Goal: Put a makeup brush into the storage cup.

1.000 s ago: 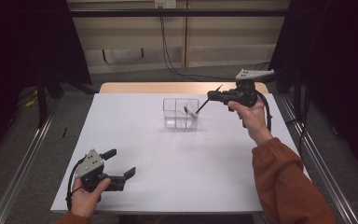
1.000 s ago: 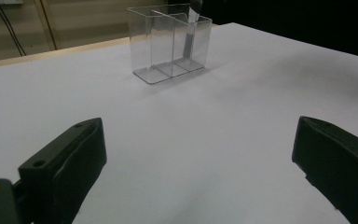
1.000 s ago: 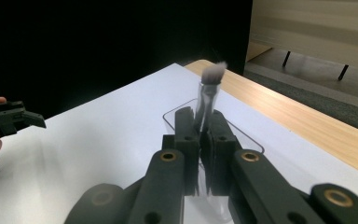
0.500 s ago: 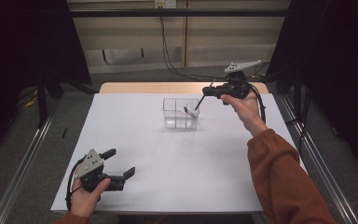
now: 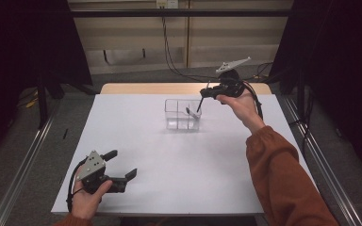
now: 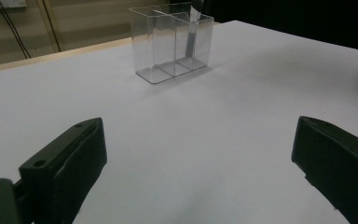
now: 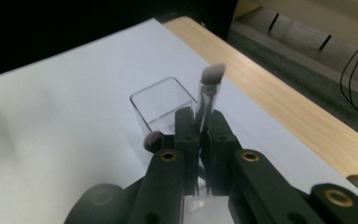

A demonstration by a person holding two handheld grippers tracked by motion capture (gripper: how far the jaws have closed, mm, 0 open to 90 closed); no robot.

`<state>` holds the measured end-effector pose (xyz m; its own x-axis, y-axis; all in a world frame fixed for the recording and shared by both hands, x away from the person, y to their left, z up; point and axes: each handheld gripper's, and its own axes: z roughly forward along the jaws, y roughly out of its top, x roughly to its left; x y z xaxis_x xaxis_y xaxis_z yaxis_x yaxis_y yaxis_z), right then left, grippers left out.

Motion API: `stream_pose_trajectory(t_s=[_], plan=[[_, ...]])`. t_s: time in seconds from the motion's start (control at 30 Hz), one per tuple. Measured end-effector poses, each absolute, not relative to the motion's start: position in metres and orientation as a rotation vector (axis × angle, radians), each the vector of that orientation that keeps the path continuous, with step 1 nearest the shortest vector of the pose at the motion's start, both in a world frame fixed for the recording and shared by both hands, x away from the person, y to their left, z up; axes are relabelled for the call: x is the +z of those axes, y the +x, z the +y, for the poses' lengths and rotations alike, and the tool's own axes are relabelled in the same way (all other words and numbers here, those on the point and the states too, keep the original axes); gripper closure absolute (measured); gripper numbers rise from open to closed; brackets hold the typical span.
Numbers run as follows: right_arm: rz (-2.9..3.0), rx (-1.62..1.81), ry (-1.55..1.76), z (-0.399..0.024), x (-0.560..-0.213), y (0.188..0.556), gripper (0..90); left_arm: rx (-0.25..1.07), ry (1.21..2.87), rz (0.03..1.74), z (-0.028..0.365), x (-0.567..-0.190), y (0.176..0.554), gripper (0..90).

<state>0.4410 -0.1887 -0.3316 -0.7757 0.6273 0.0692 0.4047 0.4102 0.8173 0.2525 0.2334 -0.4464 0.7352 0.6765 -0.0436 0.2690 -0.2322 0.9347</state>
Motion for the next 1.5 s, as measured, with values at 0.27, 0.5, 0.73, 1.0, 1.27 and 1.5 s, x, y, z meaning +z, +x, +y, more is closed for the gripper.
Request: stream_pose_trajectory(t_s=[0.27, 0.5, 0.73, 1.0, 1.27, 1.5], plan=[[2.486, 1.215, 0.946, -0.182, -0.344, 0.452, 86.2, 0.455, 1.813, 0.737, 0.234, -0.446, 0.253, 3.2], [2.490, 1.250, 0.974, -0.182, -0.353, 0.456, 86.2, 0.457, 1.811, 0.743, 0.234, -0.446, 0.253, 3.2], [2.491, 1.245, 0.996, -0.183, -0.360, 0.458, 86.2, 0.457, 1.809, 0.744, 0.235, -0.446, 0.252, 3.2], [2.492, 1.254, 1.020, -0.182, -0.372, 0.460, 86.1, 0.456, 1.809, 0.750, 0.236, -0.446, 0.253, 3.2], [2.491, 1.259, 1.036, -0.183, -0.379, 0.460, 86.1, 0.451, 1.807, 0.754, 0.236, -0.447, 0.253, 3.2], [2.499, 1.268, 1.049, -0.182, -0.391, 0.460, 86.1, 0.451, 1.807, 0.757, 0.236, -0.447, 0.253, 3.2]])
